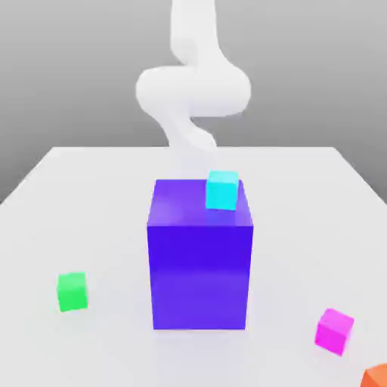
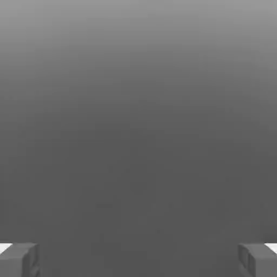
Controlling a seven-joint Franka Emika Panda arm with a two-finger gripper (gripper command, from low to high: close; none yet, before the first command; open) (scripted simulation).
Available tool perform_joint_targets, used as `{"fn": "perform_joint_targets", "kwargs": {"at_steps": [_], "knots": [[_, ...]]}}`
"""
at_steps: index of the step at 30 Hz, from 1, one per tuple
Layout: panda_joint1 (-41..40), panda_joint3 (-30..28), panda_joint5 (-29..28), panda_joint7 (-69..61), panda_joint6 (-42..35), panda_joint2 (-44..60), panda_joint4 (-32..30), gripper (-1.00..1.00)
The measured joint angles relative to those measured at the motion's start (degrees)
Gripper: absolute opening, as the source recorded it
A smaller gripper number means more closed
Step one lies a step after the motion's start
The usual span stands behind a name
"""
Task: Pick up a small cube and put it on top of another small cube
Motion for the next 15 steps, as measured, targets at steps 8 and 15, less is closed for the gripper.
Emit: {"fn": "perform_joint_targets", "kwargs": {"at_steps": [8,15], "knots": [[-0.6,9.0,3.1,16.6,7.0,16.6,-3.2,0.00],[0.0,16.5,0.5,34.6,13.3,31.1,-6.0,0.00]]}}
